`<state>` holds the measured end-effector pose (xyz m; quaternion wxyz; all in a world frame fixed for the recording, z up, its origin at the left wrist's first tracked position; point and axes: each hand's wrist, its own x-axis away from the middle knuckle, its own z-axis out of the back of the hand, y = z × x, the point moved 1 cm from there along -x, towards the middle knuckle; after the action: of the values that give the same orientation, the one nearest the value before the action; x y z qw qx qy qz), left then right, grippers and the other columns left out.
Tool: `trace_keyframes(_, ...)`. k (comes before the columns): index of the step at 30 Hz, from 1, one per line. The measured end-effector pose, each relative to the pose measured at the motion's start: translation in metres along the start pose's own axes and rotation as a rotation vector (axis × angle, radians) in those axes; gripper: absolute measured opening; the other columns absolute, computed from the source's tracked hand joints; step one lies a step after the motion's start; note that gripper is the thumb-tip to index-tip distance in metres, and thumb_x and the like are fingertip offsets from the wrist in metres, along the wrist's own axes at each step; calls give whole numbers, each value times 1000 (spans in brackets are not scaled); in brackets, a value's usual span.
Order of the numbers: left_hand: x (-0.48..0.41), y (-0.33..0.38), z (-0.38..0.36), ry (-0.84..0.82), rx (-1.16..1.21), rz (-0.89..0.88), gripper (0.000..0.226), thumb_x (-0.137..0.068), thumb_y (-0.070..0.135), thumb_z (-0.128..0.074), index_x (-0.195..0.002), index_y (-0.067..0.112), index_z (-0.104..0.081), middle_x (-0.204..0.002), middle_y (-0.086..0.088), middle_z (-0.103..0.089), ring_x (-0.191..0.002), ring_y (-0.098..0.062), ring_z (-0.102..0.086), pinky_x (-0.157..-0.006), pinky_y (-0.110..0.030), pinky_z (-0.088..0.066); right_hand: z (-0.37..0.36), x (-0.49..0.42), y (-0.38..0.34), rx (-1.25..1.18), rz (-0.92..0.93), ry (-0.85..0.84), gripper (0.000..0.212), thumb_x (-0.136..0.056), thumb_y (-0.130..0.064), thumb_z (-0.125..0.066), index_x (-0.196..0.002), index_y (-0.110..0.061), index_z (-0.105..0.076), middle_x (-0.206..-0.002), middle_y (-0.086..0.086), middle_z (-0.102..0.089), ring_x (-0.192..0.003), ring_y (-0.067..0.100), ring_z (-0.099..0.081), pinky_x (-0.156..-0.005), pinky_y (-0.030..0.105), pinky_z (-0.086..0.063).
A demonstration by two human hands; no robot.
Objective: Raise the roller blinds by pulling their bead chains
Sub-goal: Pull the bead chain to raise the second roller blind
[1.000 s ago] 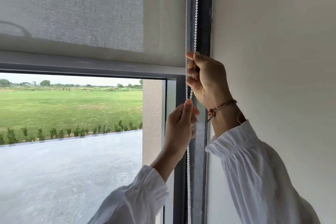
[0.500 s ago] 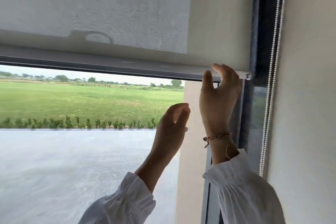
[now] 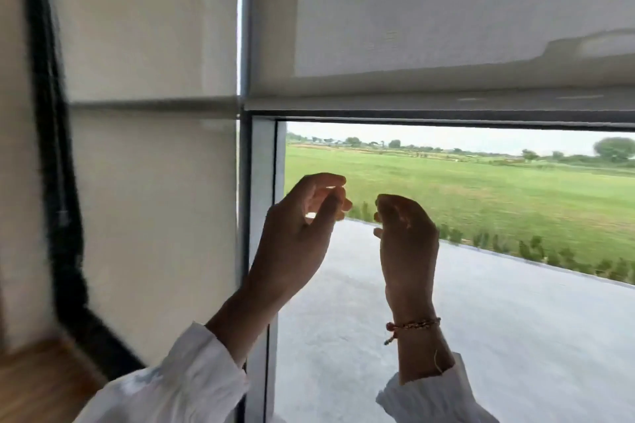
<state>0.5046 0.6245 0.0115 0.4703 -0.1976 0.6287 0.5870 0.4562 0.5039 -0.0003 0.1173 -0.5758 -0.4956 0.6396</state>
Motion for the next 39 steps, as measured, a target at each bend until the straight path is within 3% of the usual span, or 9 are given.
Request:
trace_keyframes(4, 6, -64, 101, 42, -126, 107, 20, -84, 43, -46, -99, 34, -56, -84, 12, -69, -78, -4, -65, -70, -25, -51, -123, 34, 22, -97, -35, -235, 17, -83, -25, -57, -72, -37, -64, -82, -8, -70, -86, 19, -67, -82, 51, -53)
trace_keyframes(8, 11, -133, 194, 181, -173, 193, 33, -76, 53, -49, -99, 33, -59, -84, 16, -69, -72, -6, -65, -65, -21, -48, -230, 63, 48, -197, -70, -412, 13, -85, -18, -59, -80, -27, -67, -84, -5, -71, -81, 15, -66, -80, 47, -54)
trace_keyframes(13, -14, -223, 309, 334, -264, 248, 19, -79, 40, -54, -97, 37, -58, -85, 7, -68, -67, -8, -64, -60, -17, -48, -370, 81, 92, -307, -157, -518, 8, -83, -23, -62, -82, -23, -69, -85, -3, -72, -80, 19, -66, -79, 51, -54)
trace_keyframes(16, -42, -277, 370, 355, -344, 265, 15, -84, 40, -55, -99, 36, -58, -89, 0, -67, -68, -9, -64, -62, -20, -49, -458, 82, 117, -365, -226, -567, 13, -86, -17, -60, -78, -21, -69, -77, -3, -72, -77, 20, -65, -76, 47, -53)
trace_keyframes(21, -78, -363, 473, 322, -508, 314, 23, -83, 43, -51, -103, 34, -57, -90, 4, -67, -74, -9, -67, -70, -24, -54, -611, 86, 146, -453, -319, -682, 12, -87, -18, -59, -79, -15, -68, -76, 2, -70, -69, 16, -64, -67, 33, -49)
trace_keyframes(27, -107, -473, 601, 395, -559, 420, 25, -78, 40, -50, -99, 31, -59, -85, 16, -68, -66, -4, -64, -63, -15, -48, -779, 112, 187, -503, -488, -937, 11, -87, -16, -58, -82, -13, -67, -79, 6, -71, -68, 18, -61, -62, 28, -48)
trace_keyframes(32, -147, -575, 701, 372, -613, 422, 18, -87, 30, -51, -105, 29, -56, -84, 8, -67, -68, -2, -63, -62, -13, -47, -921, 119, 225, -512, -482, -976, 12, -88, -15, -56, -83, -16, -67, -86, 9, -71, -75, 21, -63, -68, 31, -50)
trace_keyframes(39, -229, -719, 829, 414, -529, 448, 14, -89, 28, -51, -99, 35, -57, -86, 5, -68, -70, -7, -64, -65, -25, -47, -1116, 101, 265, -477, -442, -986, 14, -89, -17, -56, -80, -16, -66, -78, 3, -70, -73, 19, -65, -68, 29, -50)
